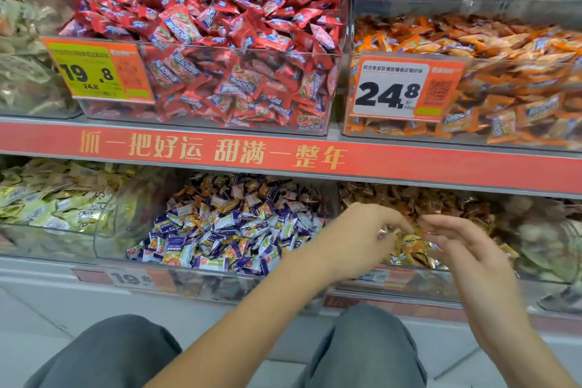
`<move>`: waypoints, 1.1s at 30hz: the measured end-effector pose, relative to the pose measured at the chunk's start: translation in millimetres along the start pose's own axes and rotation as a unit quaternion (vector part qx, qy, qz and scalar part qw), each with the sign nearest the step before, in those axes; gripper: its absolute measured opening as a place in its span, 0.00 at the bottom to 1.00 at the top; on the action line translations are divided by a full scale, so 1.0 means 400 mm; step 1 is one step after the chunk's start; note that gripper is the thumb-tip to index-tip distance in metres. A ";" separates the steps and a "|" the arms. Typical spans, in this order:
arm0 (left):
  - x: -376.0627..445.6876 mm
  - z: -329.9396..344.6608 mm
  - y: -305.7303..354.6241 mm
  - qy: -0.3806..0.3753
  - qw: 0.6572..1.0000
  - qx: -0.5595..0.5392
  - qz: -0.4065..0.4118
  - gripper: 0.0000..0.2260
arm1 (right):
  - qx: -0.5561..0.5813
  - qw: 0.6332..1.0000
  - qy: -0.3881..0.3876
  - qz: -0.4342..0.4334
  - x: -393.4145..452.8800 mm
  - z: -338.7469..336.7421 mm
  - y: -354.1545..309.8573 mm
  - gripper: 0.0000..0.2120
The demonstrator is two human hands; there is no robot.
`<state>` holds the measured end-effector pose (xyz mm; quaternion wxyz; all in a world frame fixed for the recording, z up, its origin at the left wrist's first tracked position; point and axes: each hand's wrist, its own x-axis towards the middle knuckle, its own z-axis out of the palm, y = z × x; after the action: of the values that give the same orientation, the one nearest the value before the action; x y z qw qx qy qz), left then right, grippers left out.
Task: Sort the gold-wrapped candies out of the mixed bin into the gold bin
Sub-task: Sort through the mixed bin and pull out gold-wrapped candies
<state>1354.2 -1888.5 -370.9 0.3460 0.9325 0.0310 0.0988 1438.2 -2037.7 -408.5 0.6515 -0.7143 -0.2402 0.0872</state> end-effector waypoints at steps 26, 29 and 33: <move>-0.269 -0.323 -0.607 -0.059 0.966 0.066 -0.242 0.20 | -0.446 0.770 -0.427 -0.161 0.243 0.753 0.020 0.08; -0.274 -0.331 -0.603 -0.024 0.966 0.026 -0.256 0.13 | -0.376 0.821 -0.410 -0.131 0.227 0.740 -0.007 0.06; -0.309 -0.331 -0.562 0.062 0.950 -0.002 -0.307 0.13 | -0.284 0.867 -0.392 -0.119 0.170 0.710 -0.042 0.10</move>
<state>1208.2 -1648.9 -439.4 0.3588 0.8694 0.3368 0.0454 1369.2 -1753.7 -417.9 0.2780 -0.7414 -0.5734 0.2104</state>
